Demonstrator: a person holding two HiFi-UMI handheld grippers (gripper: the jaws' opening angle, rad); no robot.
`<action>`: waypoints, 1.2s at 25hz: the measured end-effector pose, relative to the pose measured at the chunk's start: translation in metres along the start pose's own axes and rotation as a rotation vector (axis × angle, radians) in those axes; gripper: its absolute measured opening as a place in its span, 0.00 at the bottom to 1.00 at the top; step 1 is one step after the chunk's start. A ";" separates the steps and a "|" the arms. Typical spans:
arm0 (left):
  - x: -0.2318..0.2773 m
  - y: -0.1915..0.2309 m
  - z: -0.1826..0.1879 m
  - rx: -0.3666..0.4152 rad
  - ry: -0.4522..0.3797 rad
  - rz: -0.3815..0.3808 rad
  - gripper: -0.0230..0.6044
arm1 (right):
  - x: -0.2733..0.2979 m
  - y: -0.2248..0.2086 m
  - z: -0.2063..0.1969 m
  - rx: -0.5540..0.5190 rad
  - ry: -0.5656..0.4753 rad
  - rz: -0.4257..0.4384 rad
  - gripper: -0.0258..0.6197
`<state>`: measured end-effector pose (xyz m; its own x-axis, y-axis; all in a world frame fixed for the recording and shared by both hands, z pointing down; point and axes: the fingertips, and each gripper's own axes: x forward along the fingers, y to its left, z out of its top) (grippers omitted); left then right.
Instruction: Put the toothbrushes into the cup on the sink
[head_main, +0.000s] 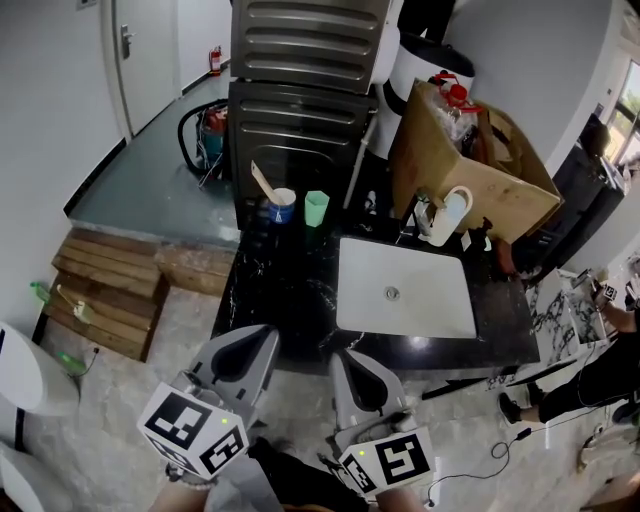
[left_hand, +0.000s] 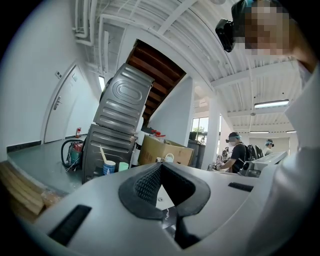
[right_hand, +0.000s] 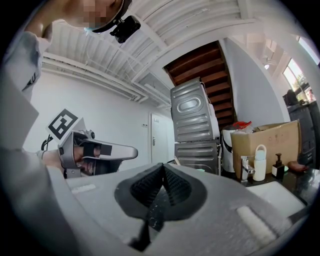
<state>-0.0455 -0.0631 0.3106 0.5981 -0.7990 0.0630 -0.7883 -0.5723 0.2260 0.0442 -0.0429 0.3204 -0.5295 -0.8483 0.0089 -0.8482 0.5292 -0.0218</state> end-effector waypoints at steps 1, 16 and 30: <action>-0.001 0.000 0.000 -0.002 0.002 -0.002 0.04 | 0.000 0.001 0.000 0.000 -0.001 -0.002 0.04; -0.002 0.013 0.018 -0.004 -0.008 -0.086 0.04 | 0.019 0.014 0.016 -0.023 -0.018 -0.064 0.04; -0.011 0.038 0.021 -0.002 -0.024 -0.081 0.04 | 0.042 0.033 0.017 -0.038 -0.017 -0.054 0.04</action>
<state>-0.0850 -0.0796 0.2979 0.6563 -0.7542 0.0217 -0.7372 -0.6349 0.2310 -0.0060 -0.0608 0.3028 -0.4832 -0.8755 -0.0075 -0.8755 0.4830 0.0158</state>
